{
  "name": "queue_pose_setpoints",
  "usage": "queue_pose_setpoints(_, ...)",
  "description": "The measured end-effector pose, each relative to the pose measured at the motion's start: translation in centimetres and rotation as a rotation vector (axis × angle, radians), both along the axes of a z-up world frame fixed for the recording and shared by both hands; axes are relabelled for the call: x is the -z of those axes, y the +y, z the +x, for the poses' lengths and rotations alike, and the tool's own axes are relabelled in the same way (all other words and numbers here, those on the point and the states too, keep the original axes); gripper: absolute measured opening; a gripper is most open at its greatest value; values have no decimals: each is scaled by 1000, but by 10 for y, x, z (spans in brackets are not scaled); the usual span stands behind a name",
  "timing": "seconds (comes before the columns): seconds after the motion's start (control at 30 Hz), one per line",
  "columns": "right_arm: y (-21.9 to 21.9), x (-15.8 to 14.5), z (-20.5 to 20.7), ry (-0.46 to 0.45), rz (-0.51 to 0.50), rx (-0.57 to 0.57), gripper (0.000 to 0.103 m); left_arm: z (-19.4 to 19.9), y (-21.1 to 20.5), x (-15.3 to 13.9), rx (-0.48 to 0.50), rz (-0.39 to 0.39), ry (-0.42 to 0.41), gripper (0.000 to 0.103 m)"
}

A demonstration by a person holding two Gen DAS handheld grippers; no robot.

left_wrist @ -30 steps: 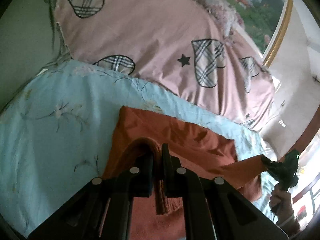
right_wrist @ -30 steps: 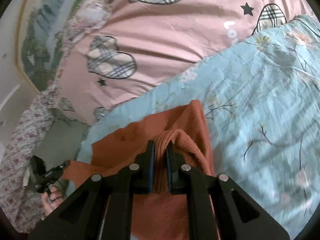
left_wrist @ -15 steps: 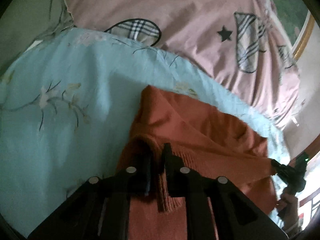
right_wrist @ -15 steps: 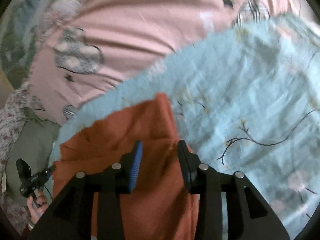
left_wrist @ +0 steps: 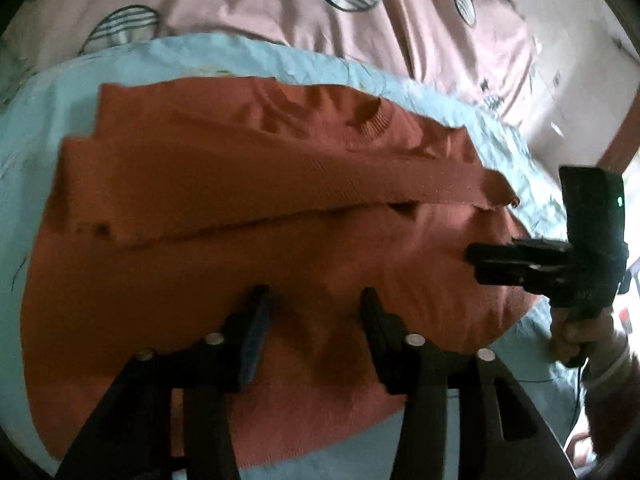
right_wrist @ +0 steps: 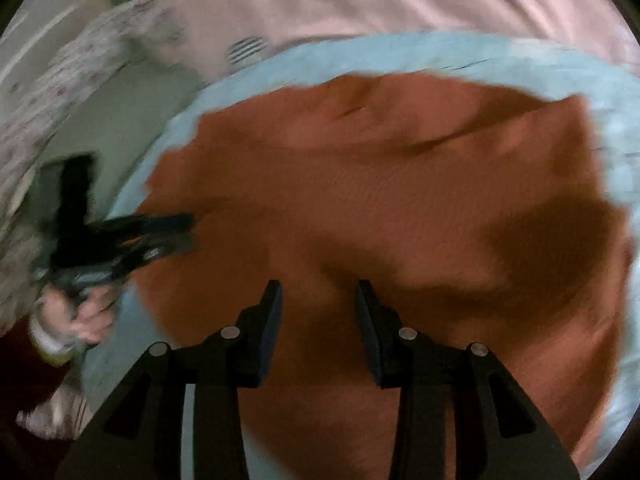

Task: Fold small clothes
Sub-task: 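Lay the folded hem onto the collar and open both grippers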

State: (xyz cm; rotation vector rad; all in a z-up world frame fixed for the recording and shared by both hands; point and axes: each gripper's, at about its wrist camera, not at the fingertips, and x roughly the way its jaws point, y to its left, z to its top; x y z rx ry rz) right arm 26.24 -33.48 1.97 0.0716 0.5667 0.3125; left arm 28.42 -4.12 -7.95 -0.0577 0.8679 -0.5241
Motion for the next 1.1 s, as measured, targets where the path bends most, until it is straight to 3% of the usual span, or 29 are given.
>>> queue_pose_setpoints(0.1, -47, -17, 13, -62, 103, 192, 39, 25, -1, -7, 10, 72, -29, 42)
queue_pose_setpoints(0.17, -78, -22, 10, -113, 232, 279, 39, 54, 8, -12, -9, 65, -13, 26)
queue_pose_setpoints(0.2, -87, -23, 5, -129, 263, 316, 39, 69, 16, -17, -48, 56, -9, 26)
queue_pose_setpoints(0.27, -97, -20, -10, -160, 316, 365, 39, 89, 32, -25, -123, 36, -15, 31)
queue_pose_setpoints(0.3, -97, -17, -21, -171, 336, 364, 40, 100, 46, -31, -206, 29, -39, 36)
queue_pose_setpoints(0.33, -97, -14, -30, -172, 345, 356, 40, 104, 55, -35, -271, 36, -60, 47)
queue_pose_setpoints(0.4, -86, -6, -48, -174, 358, 320, 42, 106, 77, -41, -378, -11, -81, 51)
queue_pose_setpoints(0.5, -68, 9, -76, -175, 358, 274, 46, 83, 102, -38, -434, -137, -56, 53)
queue_pose_setpoints(0.67, -22, 31, -107, -178, 361, 208, 50, 8, 109, -26, -434, -198, -73, 65)
queue_pose_setpoints(0.9, 5, 55, -139, -155, 378, 162, 51, -96, 103, -1, -477, -262, -71, 71)
queue_pose_setpoints(1.1, 20, 55, -156, -160, 389, 130, 59, -127, 101, 20, -491, -293, -15, 78)
